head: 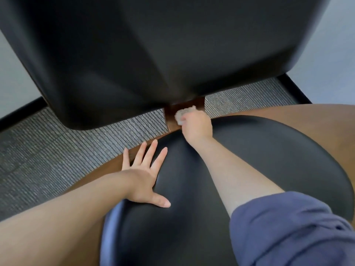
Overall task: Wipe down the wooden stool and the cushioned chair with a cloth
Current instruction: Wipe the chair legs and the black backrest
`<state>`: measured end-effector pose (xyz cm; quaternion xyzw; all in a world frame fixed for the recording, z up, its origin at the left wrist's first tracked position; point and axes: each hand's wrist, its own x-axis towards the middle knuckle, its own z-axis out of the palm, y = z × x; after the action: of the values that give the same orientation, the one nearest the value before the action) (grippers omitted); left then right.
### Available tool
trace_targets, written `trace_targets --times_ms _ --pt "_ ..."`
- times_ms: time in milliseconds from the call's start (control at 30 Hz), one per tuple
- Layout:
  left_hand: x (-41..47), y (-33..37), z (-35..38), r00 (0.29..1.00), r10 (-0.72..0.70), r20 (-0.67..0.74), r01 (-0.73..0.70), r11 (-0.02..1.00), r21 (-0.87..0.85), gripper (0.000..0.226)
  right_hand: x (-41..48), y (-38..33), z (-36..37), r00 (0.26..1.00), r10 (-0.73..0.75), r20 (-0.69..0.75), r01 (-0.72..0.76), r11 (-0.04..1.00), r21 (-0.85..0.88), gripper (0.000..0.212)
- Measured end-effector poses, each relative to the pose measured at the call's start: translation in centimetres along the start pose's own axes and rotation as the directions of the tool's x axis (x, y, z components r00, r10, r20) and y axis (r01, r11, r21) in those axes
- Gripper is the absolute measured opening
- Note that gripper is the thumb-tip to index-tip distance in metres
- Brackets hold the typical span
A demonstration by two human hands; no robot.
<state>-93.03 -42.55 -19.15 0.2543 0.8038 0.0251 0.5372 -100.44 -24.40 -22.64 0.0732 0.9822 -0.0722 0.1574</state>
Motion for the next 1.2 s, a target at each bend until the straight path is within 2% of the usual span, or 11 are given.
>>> trace_targets --times_ms 67,100,167,200,300,400,533,633,933,1067,1200 --pt "0.0 0.1 0.0 1.000 0.003 -0.005 -0.003 1.000 0.000 0.132 0.1 -0.4 -0.3 0.983 -0.115 0.141 0.113 0.993 0.019 0.031" --pt "0.0 0.1 -0.1 1.000 0.003 -0.008 -0.003 1.000 0.001 0.132 0.5 0.0 -0.4 0.972 -0.135 0.193 0.119 0.989 0.092 0.031" --pt "0.0 0.2 -0.1 1.000 0.006 -0.004 -0.006 1.000 0.003 0.132 1.0 1.5 -1.0 0.964 -0.161 0.211 0.106 0.962 0.251 0.033" --pt "0.0 0.2 -0.2 1.000 0.009 -0.002 -0.009 1.000 0.001 0.132 1.1 2.3 -1.3 0.958 -0.194 0.210 0.135 0.955 0.266 0.035" --pt "0.0 0.3 -0.1 1.000 0.012 -0.001 -0.012 1.000 -0.009 0.132 1.1 4.5 -2.1 0.921 -0.296 0.254 0.266 0.953 0.147 0.049" --pt "-0.1 0.4 -0.1 1.000 0.007 0.002 -0.007 1.000 -0.009 0.132 0.7 5.4 -2.7 0.942 -0.264 0.205 0.285 0.955 -0.081 0.051" --pt "-0.1 0.3 -0.1 1.000 0.005 0.010 -0.005 1.000 -0.010 0.131 0.3 4.7 -2.9 0.972 -0.194 0.130 0.195 0.981 0.005 0.043" --pt "-0.1 0.3 -0.2 1.000 0.004 0.017 -0.004 1.000 -0.006 0.131 0.6 4.0 -2.3 0.968 -0.149 0.200 0.153 0.988 -0.008 0.049" --pt "0.0 0.4 -0.3 1.000 -0.001 0.026 0.001 1.000 -0.004 0.131 -0.1 3.9 -1.4 0.936 -0.165 0.310 0.257 0.925 -0.282 0.053" --pt "-0.1 0.5 -0.4 1.000 -0.007 0.030 0.007 1.000 -0.001 0.130 -0.8 3.3 -1.4 0.910 -0.209 0.358 0.285 0.943 -0.173 0.051" --pt "-0.2 0.5 -0.4 0.999 -0.010 0.030 0.011 1.000 -0.004 0.130 -1.0 4.0 -1.9 0.927 -0.245 0.284 0.295 0.944 -0.147 0.054"
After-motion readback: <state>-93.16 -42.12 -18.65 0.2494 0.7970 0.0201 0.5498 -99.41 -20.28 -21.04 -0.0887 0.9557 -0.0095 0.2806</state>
